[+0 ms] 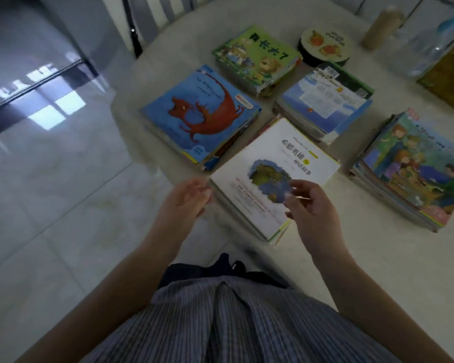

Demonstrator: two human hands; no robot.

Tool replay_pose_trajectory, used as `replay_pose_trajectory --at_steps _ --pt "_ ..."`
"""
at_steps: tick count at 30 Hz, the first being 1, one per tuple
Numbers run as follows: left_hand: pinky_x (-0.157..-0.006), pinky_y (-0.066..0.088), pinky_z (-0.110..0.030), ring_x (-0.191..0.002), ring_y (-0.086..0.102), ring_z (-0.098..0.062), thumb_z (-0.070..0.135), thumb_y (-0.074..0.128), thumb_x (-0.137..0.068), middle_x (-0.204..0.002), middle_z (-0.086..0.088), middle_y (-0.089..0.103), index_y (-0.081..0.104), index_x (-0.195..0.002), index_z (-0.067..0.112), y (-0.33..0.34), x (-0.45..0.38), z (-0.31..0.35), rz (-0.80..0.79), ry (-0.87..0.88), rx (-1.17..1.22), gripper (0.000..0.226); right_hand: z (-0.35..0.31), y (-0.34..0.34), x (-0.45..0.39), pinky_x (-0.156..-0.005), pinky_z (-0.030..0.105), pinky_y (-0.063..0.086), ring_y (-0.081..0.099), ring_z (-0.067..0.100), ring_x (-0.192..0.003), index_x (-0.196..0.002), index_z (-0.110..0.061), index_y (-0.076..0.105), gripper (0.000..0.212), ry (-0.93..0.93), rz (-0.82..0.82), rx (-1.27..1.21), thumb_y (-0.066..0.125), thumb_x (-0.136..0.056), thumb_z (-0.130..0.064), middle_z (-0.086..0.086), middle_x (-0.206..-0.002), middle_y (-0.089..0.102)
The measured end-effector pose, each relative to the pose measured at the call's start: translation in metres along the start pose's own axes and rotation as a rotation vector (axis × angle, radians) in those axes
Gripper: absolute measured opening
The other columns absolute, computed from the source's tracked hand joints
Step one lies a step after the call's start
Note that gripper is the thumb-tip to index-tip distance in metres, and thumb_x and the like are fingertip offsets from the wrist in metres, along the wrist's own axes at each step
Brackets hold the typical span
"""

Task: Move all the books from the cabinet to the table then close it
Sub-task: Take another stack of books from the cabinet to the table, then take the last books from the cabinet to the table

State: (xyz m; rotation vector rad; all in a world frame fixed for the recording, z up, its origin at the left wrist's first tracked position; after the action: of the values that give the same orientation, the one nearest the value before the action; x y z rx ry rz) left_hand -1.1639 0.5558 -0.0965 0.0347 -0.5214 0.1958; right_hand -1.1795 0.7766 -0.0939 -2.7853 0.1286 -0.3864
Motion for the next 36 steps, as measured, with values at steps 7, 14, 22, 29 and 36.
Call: replay_pose_trajectory --at_steps 7,14,22,29,36 --pt "-0.096 0.050 -0.038 -0.098 0.067 -0.012 0.015 0.055 -0.094 -0.105 0.005 0.069 0.060 -0.104 0.027 -0.095 0.056 -0.014 0.227 0.057 0.073 0.017 -0.042 0.103 0.030 -0.081 0.035 0.053 0.062 0.010 -0.087 -0.102 -0.029 0.057 0.016 -0.142 -0.358 0.107 0.056 -0.090 -0.018 -0.013 -0.095 0.062" --pt "-0.095 0.051 -0.038 -0.103 0.066 -0.014 0.015 0.052 -0.094 -0.110 0.003 0.067 0.058 -0.107 0.027 -0.227 0.154 -0.065 0.484 0.068 0.230 0.019 -0.076 0.243 0.130 -0.083 0.036 0.056 0.065 0.009 -0.090 -0.097 -0.040 0.055 0.020 -0.329 -0.743 0.134 0.058 -0.089 -0.022 -0.011 -0.096 0.064" --pt "-0.094 0.051 -0.037 -0.101 0.066 -0.014 0.014 0.052 -0.094 -0.108 0.003 0.068 0.059 -0.104 0.028 -0.368 0.293 -0.141 0.863 0.046 0.413 0.019 -0.086 0.387 0.289 -0.086 0.032 0.056 0.064 0.008 -0.094 -0.106 -0.032 0.054 0.018 -0.473 -1.165 0.244 0.056 -0.090 -0.023 -0.012 -0.101 0.062" --pt "-0.093 0.051 -0.035 -0.097 0.067 -0.009 0.015 0.053 -0.094 -0.104 0.006 0.069 0.060 -0.103 0.029 -0.425 0.400 -0.207 1.187 0.016 0.591 0.018 -0.080 0.474 0.414 -0.086 0.033 0.056 0.064 0.009 -0.093 -0.107 -0.030 0.055 0.019 -0.553 -1.495 0.325 0.055 -0.090 -0.022 -0.011 -0.101 0.063" --pt "-0.094 0.051 -0.036 -0.100 0.066 -0.013 0.013 0.053 -0.094 -0.104 0.005 0.070 0.061 -0.102 0.026 -0.445 0.455 -0.249 1.415 -0.010 0.800 0.018 -0.079 0.532 0.493 -0.087 0.035 0.055 0.065 0.008 -0.093 -0.103 -0.036 0.056 0.020 -0.596 -1.730 0.395 0.057 -0.090 -0.021 -0.011 -0.099 0.065"
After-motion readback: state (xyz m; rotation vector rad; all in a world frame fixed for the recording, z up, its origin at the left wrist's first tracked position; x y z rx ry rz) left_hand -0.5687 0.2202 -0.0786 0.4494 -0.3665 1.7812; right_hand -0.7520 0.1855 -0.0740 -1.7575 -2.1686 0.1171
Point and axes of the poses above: each hand's wrist, its own x-axis away from the middle knuckle, its own y-axis out of the palm, z = x × y, the point moved 3 cm from there along -x, towards the middle knuckle
